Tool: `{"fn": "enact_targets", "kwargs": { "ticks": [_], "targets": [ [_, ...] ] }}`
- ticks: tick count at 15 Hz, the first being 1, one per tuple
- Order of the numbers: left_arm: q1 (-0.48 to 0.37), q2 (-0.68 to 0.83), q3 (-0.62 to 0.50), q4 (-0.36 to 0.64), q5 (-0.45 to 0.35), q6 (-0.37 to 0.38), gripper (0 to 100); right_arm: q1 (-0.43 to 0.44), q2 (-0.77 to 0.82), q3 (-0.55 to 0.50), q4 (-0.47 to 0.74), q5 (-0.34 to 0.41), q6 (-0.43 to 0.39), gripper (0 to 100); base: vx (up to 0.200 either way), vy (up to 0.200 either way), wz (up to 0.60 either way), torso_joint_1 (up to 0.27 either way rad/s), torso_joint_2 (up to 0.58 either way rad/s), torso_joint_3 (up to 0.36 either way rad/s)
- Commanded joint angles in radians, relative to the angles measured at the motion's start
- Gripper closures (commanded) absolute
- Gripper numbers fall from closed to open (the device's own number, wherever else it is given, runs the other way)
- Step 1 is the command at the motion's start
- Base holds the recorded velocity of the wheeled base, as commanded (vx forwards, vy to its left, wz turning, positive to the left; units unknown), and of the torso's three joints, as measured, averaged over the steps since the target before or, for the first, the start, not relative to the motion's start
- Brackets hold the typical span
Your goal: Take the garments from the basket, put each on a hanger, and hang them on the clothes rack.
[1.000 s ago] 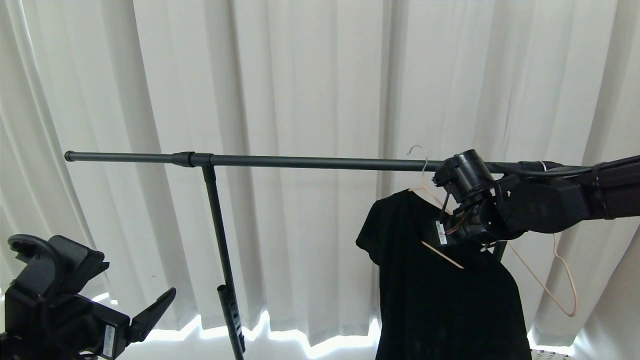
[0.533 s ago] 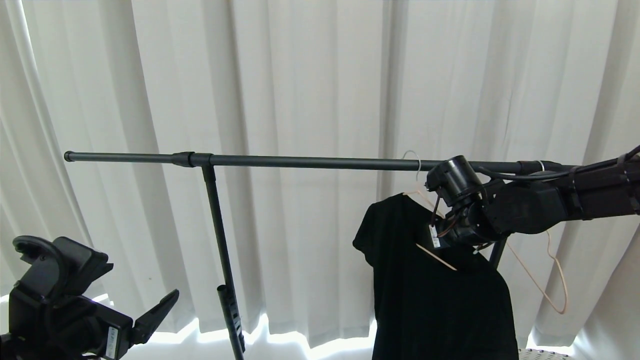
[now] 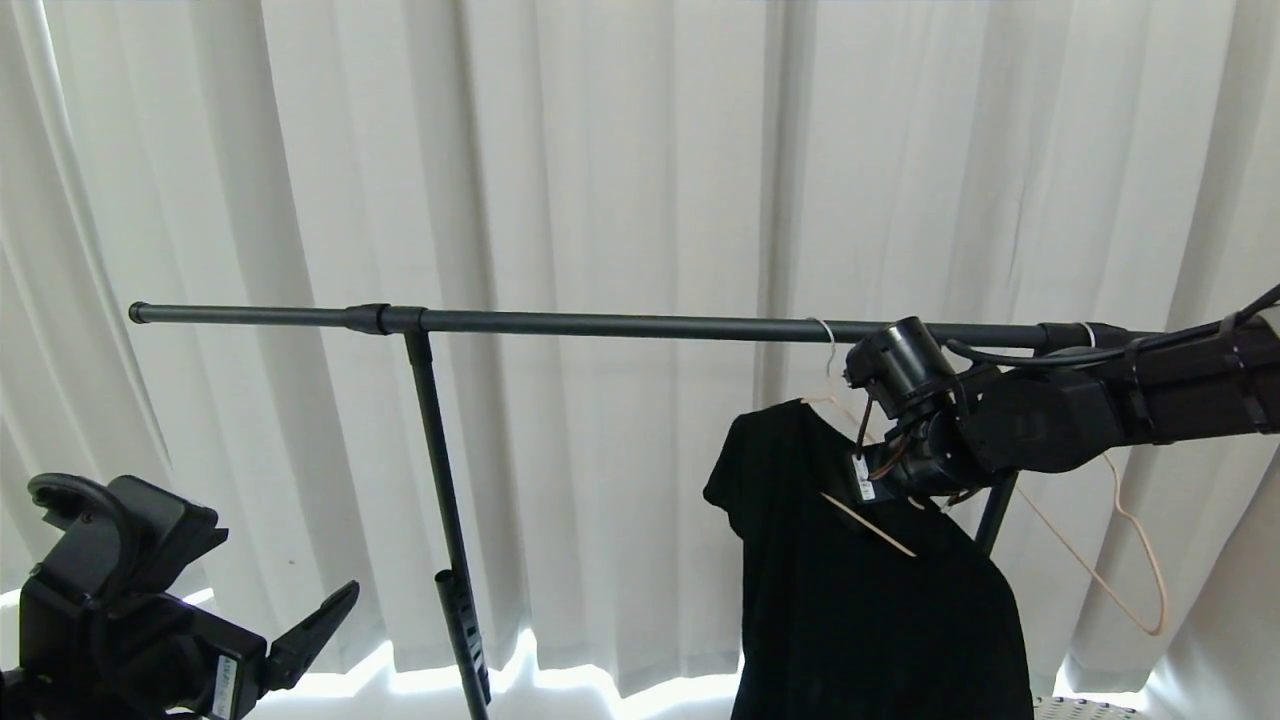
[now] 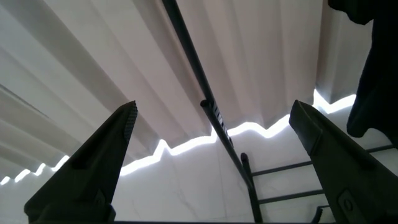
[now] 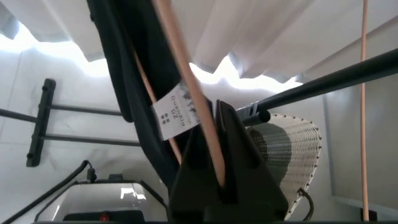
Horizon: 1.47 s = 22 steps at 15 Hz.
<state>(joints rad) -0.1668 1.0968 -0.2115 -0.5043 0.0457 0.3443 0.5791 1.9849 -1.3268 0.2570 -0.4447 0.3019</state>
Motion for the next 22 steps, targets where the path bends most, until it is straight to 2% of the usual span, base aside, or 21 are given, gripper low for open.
{"fn": "enact_targets", "kwargs": {
  "ticks": [1,6,10,12,13,14,17,19,22],
  "targets": [
    [0.0,0.0,0.0,0.0,0.0,-0.001,0,0.001,-0.003,-0.003,-0.002,0.0,0.003,0,0.0,0.0,0.0,0.0,0.0,0.0],
    [0.007,-0.002,0.004,0.0,0.0,-0.005,0,0.025,-0.123,0.0,0.005,0.0,0.029,0,0.0,0.0,0.0,0.0,0.0,0.0],
    [0.012,-0.005,-0.002,0.0,0.0,-0.025,0,0.05,-0.334,0.009,0.119,-0.002,0.132,0,0.0,0.0,0.0,0.0,0.0,0.0],
    [0.012,-0.008,-0.002,-0.002,0.002,-0.03,0,0.047,-0.431,0.043,0.243,-0.023,0.089,0,0.0,0.0,0.0,0.0,0.0,0.0],
    [0.012,-0.008,-0.006,-0.002,0.002,-0.03,0,0.039,-0.505,0.055,0.423,-0.052,0.016,0,0.0,0.0,0.0,0.0,0.0,0.0],
    [0.012,-0.006,-0.011,-0.002,0.002,-0.03,0,0.028,-0.555,0.057,0.525,-0.077,-0.03,0,0.0,0.0,0.0,0.0,0.0,0.0],
    [0.012,-0.003,-0.012,-0.002,0.003,-0.03,0,0.018,-0.614,0.089,0.538,-0.155,-0.046,0,-0.067,0.0,0.0,-0.002,0.0,0.001],
    [0.012,-0.008,-0.016,-0.002,0.005,-0.027,0,0.016,-0.64,0.144,0.533,-0.249,-0.04,0,-0.2,0.0,0.0,0.012,0.0,0.0],
    [0.016,-0.005,-0.026,-0.002,0.008,-0.028,0,0.016,-0.672,0.19,0.476,-0.252,-0.046,0,-0.2,0.0,0.0,-0.006,0.0,0.002]
  ]
}}
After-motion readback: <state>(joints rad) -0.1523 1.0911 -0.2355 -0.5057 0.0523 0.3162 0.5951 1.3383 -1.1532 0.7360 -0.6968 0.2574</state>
